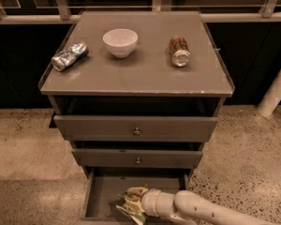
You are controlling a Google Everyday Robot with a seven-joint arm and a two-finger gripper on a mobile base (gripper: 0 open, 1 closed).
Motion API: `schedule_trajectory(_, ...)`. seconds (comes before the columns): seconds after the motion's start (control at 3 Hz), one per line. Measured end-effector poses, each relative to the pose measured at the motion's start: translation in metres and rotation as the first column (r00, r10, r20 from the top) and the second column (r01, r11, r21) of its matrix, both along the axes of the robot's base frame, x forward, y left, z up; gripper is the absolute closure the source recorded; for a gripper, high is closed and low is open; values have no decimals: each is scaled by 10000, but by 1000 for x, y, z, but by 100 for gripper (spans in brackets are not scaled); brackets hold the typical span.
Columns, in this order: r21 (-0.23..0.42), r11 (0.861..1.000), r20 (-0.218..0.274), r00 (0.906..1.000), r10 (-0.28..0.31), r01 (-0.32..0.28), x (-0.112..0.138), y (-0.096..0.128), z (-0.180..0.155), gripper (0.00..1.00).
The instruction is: Pick green jalapeno chip bag from bottom drawer and place on counter
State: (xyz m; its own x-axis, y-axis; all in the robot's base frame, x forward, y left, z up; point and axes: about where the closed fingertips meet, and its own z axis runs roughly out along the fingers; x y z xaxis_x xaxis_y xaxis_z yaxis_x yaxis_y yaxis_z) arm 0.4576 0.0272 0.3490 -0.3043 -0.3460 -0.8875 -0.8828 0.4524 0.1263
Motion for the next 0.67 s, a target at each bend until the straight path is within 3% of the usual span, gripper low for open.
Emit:
schedule_trajectory(0.33, -158, 9999, 399, 9992, -12, 18, 1, -7, 33, 100)
schedule_trajectory(0.67, -463, 9987, 1355, 9903, 296, -235, 0, -8, 101, 100)
